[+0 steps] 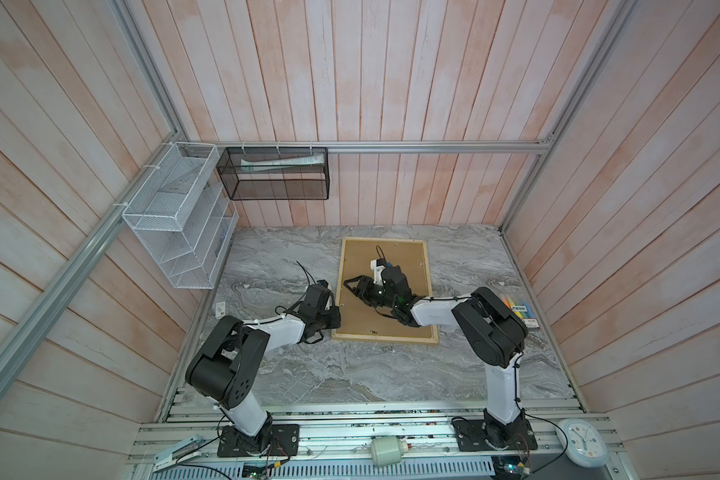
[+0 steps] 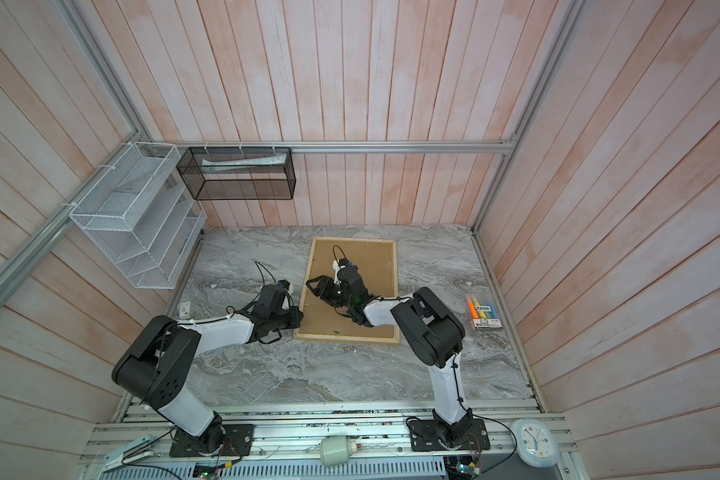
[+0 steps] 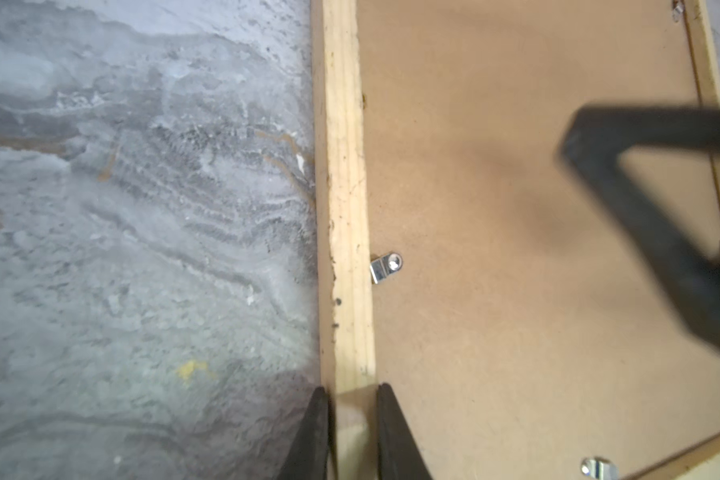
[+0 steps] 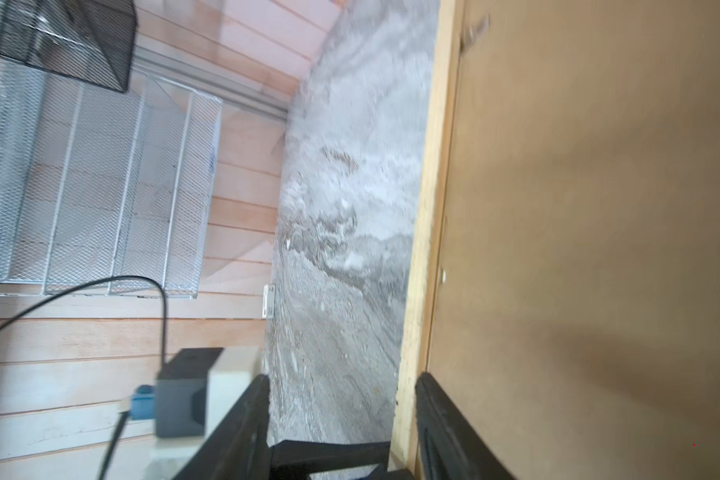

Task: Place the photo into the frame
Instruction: 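Raise the right gripper and move it to the frame's far side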

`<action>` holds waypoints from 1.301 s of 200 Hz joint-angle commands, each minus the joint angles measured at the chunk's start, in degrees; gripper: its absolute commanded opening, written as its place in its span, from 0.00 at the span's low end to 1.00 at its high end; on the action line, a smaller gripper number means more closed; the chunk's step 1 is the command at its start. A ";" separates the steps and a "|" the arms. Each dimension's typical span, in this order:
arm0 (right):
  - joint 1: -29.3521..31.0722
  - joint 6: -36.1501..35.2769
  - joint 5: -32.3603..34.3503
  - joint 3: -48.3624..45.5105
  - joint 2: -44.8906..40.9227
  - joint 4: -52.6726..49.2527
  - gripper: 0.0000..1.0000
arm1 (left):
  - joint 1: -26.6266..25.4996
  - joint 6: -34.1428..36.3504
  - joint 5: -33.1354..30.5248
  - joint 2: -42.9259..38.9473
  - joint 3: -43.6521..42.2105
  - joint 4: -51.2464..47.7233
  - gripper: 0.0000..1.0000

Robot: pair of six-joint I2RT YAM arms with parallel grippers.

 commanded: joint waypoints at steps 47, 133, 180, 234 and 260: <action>-13.27 -27.09 1.56 3.98 -9.80 -30.17 0.64 | 0.00 3.39 3.71 1.70 5.87 -1.44 0.29; -28.69 -38.09 5.65 9.99 -6.51 -45.28 0.63 | -0.97 -5.90 -5.19 -8.49 -2.29 -3.01 0.35; -29.27 -40.55 8.80 16.92 -0.34 -50.44 0.60 | -6.04 -15.94 -6.52 -14.01 -8.36 -5.67 0.36; -29.38 -40.54 8.33 18.26 2.45 -51.41 0.58 | -8.43 -20.78 -3.71 -12.44 -9.30 -3.09 0.38; -29.36 -40.73 8.13 17.88 2.80 -51.46 0.56 | -8.43 -20.22 -2.15 -10.45 -8.20 -2.34 0.38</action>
